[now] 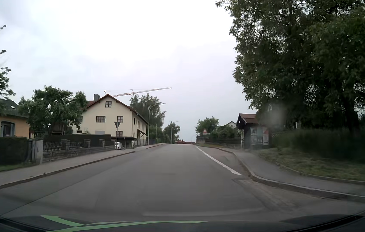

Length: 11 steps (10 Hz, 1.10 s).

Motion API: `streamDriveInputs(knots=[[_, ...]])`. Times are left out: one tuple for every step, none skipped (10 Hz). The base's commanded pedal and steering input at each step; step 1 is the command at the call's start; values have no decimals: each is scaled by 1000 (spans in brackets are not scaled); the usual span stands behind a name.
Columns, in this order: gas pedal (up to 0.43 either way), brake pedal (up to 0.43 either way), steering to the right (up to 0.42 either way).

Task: Follow the waypoints while adhering to traffic rules and regulations

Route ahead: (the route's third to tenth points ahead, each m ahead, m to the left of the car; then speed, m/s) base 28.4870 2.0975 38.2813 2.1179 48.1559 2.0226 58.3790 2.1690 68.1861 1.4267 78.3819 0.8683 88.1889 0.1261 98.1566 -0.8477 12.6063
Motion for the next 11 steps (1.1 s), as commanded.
streamDriveInputs(knots=[[157,0,-1],[157,0,-2],[157,0,-2],[157,0,-2],[157,0,-2],[157,0,-1],[157,0,-2],[157,0,-1],[157,0,-1],[157,0,0],[157,0,0]])
